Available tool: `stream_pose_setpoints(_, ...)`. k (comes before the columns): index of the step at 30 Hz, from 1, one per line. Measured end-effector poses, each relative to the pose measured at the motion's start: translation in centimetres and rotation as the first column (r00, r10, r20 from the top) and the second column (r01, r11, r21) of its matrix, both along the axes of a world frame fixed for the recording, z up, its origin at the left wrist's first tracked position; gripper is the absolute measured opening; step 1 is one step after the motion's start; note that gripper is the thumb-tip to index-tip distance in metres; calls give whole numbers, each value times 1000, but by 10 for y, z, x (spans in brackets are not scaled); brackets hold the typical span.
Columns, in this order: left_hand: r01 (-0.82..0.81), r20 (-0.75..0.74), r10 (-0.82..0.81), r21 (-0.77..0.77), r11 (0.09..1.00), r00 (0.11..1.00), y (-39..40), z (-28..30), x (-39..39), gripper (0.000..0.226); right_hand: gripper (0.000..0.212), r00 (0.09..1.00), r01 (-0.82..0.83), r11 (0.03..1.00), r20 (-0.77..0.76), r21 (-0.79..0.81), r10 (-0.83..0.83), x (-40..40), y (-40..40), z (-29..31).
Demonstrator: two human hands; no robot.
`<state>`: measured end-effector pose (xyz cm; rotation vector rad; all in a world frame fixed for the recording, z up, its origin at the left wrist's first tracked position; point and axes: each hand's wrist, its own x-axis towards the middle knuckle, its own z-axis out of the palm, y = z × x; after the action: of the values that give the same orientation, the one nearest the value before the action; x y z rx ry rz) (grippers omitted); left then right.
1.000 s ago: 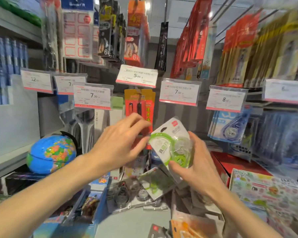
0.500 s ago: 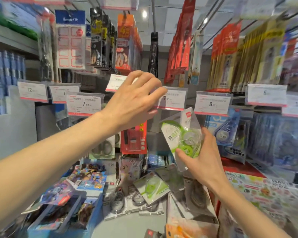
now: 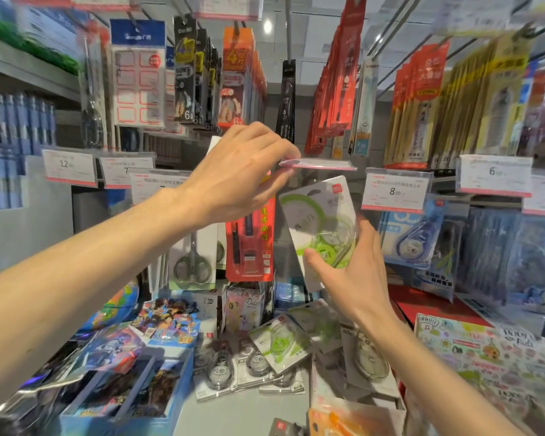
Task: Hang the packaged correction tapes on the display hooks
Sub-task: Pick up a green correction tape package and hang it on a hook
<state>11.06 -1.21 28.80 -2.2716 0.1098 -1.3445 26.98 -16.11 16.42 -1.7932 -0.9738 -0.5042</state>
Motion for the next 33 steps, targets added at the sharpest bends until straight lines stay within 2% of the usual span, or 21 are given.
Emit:
stream_pose_setpoints(6, 20, -2, -20, -24, 1000, 1000, 1, -1, 0, 27, 84, 997, 63, 997, -47, 49, -61, -4, 15, 8)
stream_pose_setpoints(11, 17, -17, -18, -25, 1000, 1000, 3, -2, -1, 24, 96, 997, 61, 996, -54, 70, -57, -5, 23, 9)
stream_pose_setpoints(14, 10, -19, -11, -26, 1000, 1000, 4, -2, -1, 26, 107, 994, 70, 997, -91, 29, -67, -2, 30, 10)
stream_pose_setpoints(21, -9, -27, 9, 3, 1000, 1000, 3, -2, 0, 26, 110, 952, 50, 994, -296, -100, -78, 16, 64, 16)
stream_pose_setpoints(26, -22, -43, 23, 34, 999, 999, 5, -3, -3, 23, 110, 942, 124, 981, -292, -147, -162, 29, 91, 18)
stream_pose_setpoints(30, -27, -31, 29, 54, 998, 999, 6, -9, -2, 24, 114, 938, 103, 982, -314, -157, -149, 34, 92, 14)
stream_pose_setpoints(33, -31, 2, 31, 64, 997, 1000, 6, -16, -1, 27, 118, 932, 26, 979, -348, -200, -96, 39, 81, 9)
